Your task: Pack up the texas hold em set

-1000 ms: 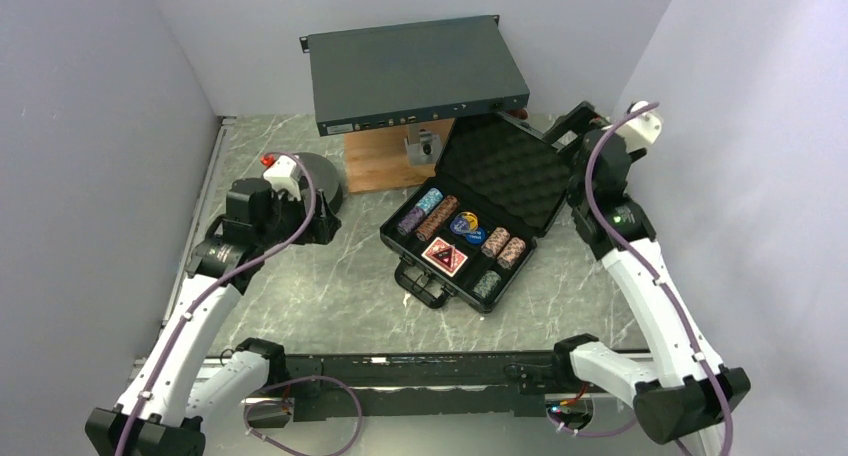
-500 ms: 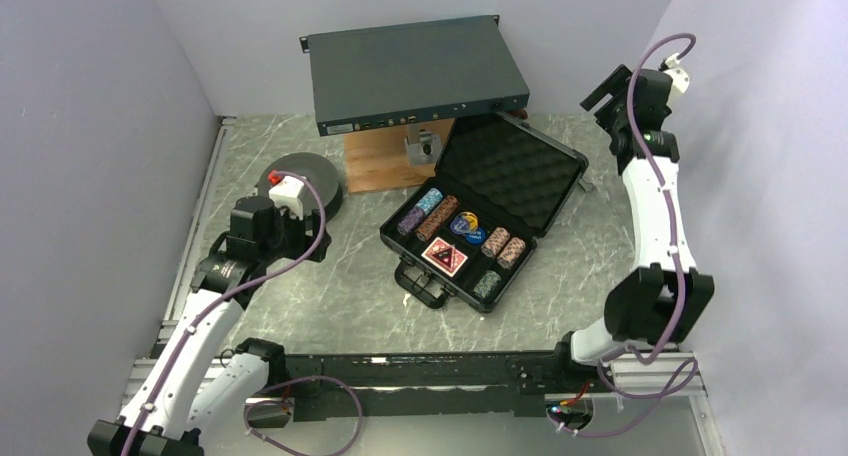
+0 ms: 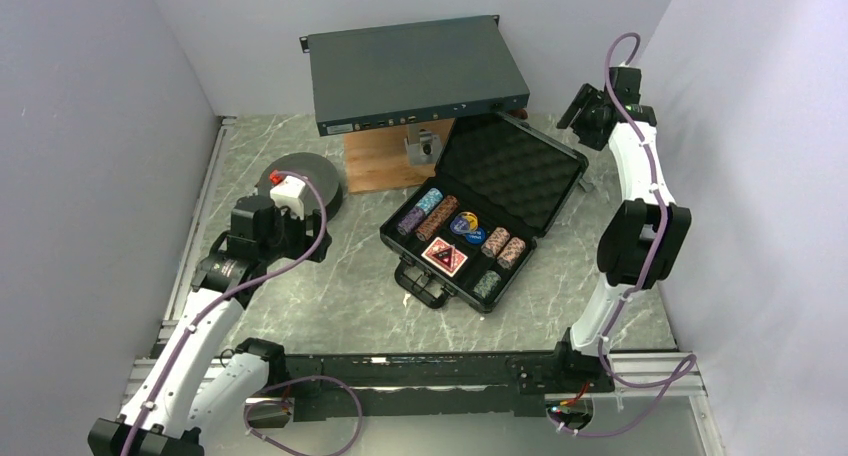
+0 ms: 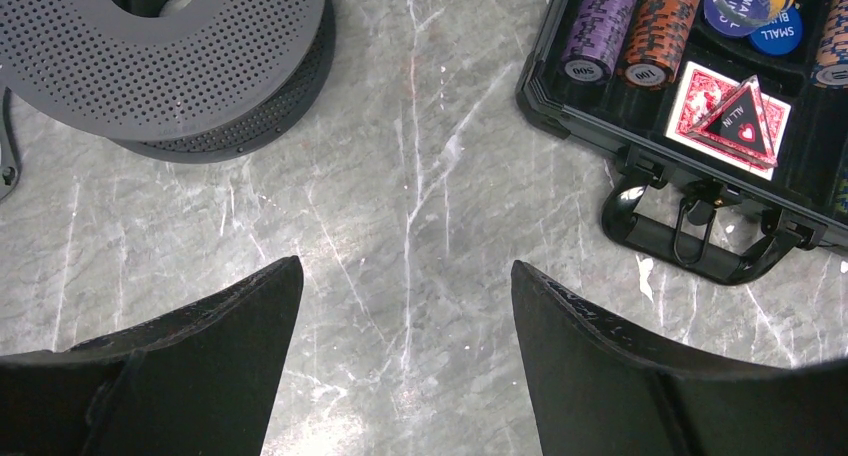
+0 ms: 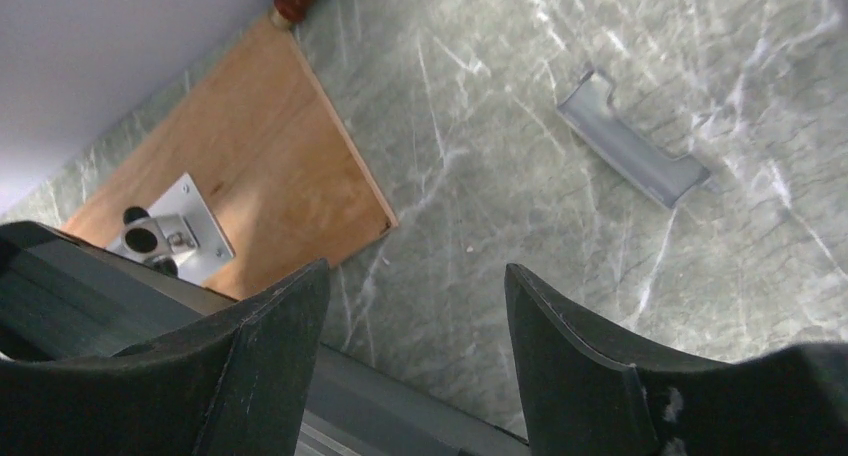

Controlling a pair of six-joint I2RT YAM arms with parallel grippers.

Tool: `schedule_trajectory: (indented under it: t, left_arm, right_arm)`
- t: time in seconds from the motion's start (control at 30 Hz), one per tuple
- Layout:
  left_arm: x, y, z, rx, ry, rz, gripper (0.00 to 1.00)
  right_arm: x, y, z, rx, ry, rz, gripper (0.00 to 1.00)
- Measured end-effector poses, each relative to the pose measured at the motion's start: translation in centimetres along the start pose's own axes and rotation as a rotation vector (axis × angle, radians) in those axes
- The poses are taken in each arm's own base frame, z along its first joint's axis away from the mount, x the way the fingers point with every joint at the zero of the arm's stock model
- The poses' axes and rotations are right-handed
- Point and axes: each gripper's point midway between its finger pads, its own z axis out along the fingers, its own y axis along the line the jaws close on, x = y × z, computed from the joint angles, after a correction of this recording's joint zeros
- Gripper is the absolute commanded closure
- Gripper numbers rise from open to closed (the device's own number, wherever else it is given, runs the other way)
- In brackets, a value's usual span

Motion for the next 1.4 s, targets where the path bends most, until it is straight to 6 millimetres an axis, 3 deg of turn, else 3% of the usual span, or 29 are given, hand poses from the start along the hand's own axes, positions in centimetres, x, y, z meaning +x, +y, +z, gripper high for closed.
schedule_trajectory:
  t: [0.17, 0.43, 0.7, 1.17, 1.4]
  left_arm:
    - [-0.1, 0.0, -0.1, 0.0, -0.007, 0.001, 0.19]
    - [-0.1, 0.0, -0.2, 0.001, -0.009, 0.008, 0.19]
    - [-0.2, 0.0, -0.3, 0.001, -0.013, 0.016, 0.19]
    - [-0.2, 0.0, -0.3, 0.0, -0.013, 0.017, 0.19]
    - [-0.2, 0.0, -0.3, 0.0, -0.013, 0.017, 0.19]
  right_arm:
    - [1.8, 0.5, 1.0, -0.037, 0.087, -0.019, 0.34]
    - [3.9, 3.2, 1.0, -0.143, 0.16, -0.049, 0.34]
    - [4.4, 4.4, 0.8, -0.22, 0.149, -0.042, 0.34]
    - [4.9, 5.9, -1.1, -0.283, 0.135, -0.043, 0.35]
    - [6.1, 7.4, -2.8, -0.321, 0.125, -0.06, 0.34]
